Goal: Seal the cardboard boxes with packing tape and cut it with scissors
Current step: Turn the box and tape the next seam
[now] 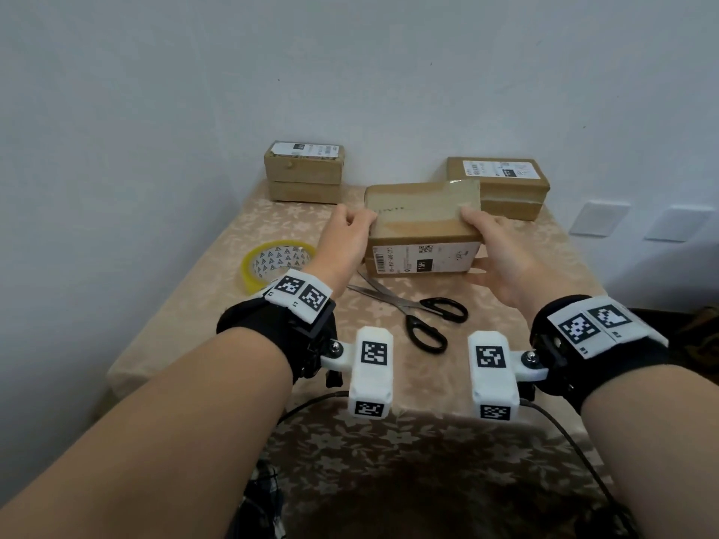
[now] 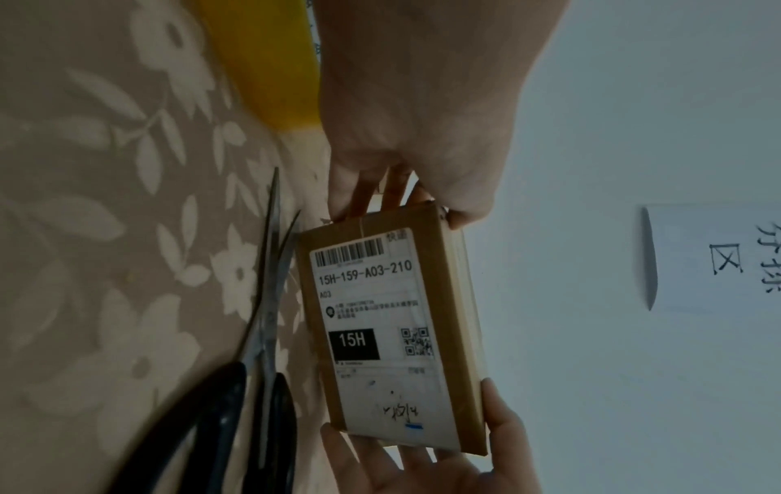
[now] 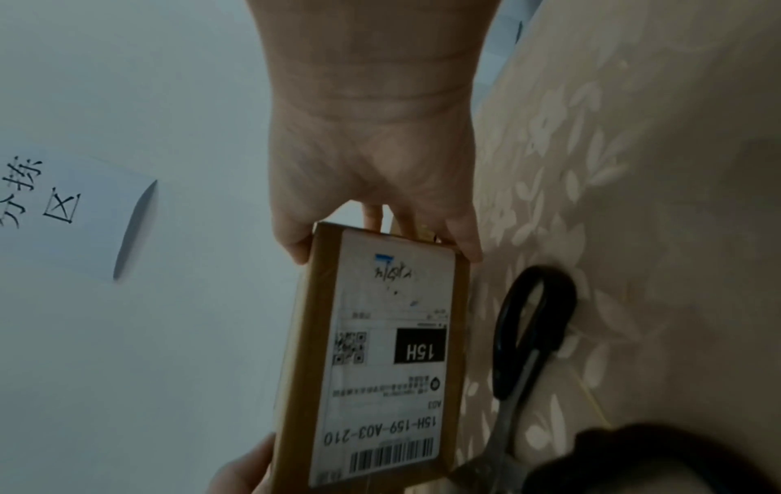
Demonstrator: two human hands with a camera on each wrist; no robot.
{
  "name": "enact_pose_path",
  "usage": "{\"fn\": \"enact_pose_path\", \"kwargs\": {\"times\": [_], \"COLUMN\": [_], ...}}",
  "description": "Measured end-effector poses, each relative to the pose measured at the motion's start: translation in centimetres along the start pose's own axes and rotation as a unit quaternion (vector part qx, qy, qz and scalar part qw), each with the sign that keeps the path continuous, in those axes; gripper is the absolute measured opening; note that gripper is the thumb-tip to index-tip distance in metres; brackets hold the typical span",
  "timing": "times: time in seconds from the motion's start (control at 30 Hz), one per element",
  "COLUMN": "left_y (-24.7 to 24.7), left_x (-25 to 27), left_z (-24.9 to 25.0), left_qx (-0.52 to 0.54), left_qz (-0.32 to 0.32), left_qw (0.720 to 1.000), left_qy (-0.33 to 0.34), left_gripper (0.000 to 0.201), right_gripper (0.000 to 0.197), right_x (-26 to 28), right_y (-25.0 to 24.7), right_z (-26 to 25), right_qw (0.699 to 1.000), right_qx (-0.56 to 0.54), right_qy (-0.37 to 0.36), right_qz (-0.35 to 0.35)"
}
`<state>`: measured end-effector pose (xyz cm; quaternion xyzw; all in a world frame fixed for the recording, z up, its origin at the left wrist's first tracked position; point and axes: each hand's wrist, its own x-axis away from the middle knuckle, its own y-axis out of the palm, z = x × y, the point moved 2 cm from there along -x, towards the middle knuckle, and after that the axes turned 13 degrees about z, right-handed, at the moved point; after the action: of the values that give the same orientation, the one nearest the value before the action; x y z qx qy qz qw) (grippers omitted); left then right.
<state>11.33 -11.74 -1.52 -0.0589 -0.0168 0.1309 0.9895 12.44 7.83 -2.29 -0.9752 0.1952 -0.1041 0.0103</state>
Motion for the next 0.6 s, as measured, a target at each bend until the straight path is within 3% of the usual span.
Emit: {"fn": "enact_pose_path", "kwargs": {"times": [0.17,0.23,0.37,0.43,0.6], "left_y": [0.9,1.2,1.4,1.5,1.5], "left_x": [-0.1,-0.4,-0.8,-1.0,-0.8], "left_z": [-0.4,-0.3,0.8,1.0,-0.3], "left_qx": [-0.024,-0.03,-0.013,-0.007,-0.07], "left_qz": [-0.004,-0.009,-0.032,-0.029,-0.035], "left_qw": [0.999,0.998,0.997,0.998,0.997], "left_qy": [-0.033,-0.051,-0.066,-0.056,-0.018], "left_gripper": [0.062,0.06,0.02,0.014,0.05], "right_gripper": [0.041,0.04,0.039,0.041,0.039], "right_x": [-0.1,-0.1,0.3,0.4,-0.3], "right_y": [0.2,0.3,0.9,1.0,0.8], "right_z": [0.3,0.2,-0.1,-0.3,-0.7], "right_qw": [0.999,0.999,0.994,0.989,0.979], "right_qx": [-0.013,0.009,0.076,0.107,0.162], "right_qy": [0.021,0.005,-0.055,-0.073,-0.088], "right_qz": [0.036,0.053,0.059,0.069,0.083]}}
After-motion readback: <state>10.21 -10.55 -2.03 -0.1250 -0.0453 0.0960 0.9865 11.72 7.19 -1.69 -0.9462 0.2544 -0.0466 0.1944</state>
